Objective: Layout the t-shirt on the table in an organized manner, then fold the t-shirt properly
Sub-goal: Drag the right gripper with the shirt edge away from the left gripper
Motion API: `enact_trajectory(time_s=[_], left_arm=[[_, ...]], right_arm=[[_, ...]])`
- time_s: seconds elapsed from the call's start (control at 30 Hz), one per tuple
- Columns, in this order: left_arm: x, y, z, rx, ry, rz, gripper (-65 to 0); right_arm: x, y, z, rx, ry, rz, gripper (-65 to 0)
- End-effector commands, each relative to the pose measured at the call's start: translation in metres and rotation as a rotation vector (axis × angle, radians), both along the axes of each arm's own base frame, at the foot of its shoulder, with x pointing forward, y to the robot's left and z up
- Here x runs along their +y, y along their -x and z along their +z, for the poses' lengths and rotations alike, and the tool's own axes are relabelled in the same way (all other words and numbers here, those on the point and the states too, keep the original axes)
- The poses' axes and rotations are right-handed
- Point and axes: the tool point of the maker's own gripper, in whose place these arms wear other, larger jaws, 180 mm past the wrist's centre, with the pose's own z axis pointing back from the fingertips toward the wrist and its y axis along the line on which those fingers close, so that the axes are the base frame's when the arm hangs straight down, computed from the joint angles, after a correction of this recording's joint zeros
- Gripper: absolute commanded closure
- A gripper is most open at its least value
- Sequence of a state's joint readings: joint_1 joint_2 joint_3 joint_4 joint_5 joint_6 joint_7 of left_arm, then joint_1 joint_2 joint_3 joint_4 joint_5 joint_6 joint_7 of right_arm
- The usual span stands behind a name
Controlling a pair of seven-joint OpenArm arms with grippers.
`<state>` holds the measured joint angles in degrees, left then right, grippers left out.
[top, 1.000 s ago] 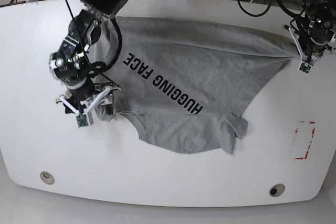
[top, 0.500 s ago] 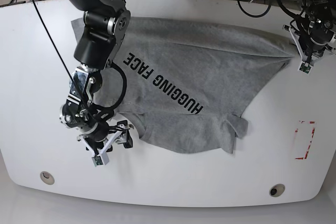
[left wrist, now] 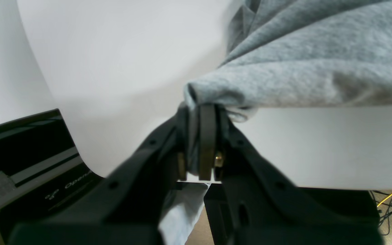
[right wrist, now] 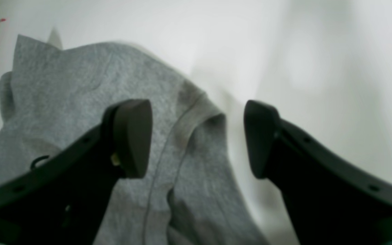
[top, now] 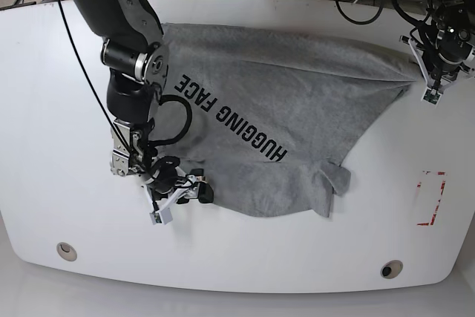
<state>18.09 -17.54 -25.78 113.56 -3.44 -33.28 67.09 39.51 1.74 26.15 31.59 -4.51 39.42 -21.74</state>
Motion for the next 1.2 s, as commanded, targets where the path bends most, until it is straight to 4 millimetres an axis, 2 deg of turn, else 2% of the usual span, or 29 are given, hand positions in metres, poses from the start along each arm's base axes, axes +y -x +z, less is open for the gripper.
enact_trajectory(time_s=[0.0,0.27,0.37,0.47,0.63,0.93,1.0,1.07,1.17], left_arm=[[0.004,-0.006,0.010,-0.028,-0.025,-0.006,0.0],[0.003,-0.006,0.009,-0.028,-0.020,-0.006,0.0],[0.003,-0.006,0.009,-0.028,-0.020,-0.007,0.0],[0.003,-0.006,0.009,-0.028,-0.020,-0.007,0.0],[0.003,-0.006,0.010,-0.030,-0.020,-0.008,0.0],[0.003,-0.006,0.010,-0.030,-0.020,-0.008,0.0],[0.003,-0.006,0.010,-0.030,-0.020,-0.008,0.0],[0.003,-0.006,0.009,-0.028,-0.020,-0.008,0.0],[0.003,-0.006,0.009,-0.028,-0.018,-0.007,0.0]], right_arm=[[-0.008,-0.018,0.016,-0.064,-0.042,-0.066,-40.9],[0.001,-0.014,0.004,-0.050,-0.055,-0.068,-41.1],[0.012,-0.011,0.002,-0.046,-0.026,-0.023,-41.1],[0.036,-0.007,0.000,-0.044,-0.009,0.038,-41.1],[0.054,-0.005,0.000,-0.043,-0.017,0.068,-41.1],[0.058,-0.005,0.001,-0.046,-0.023,0.070,-39.8],[0.058,-0.005,0.001,-0.046,-0.023,0.070,-37.9],[0.059,-0.005,0.002,-0.048,-0.023,0.072,-33.1],[0.059,-0.006,0.003,-0.050,-0.022,0.073,-22.7]])
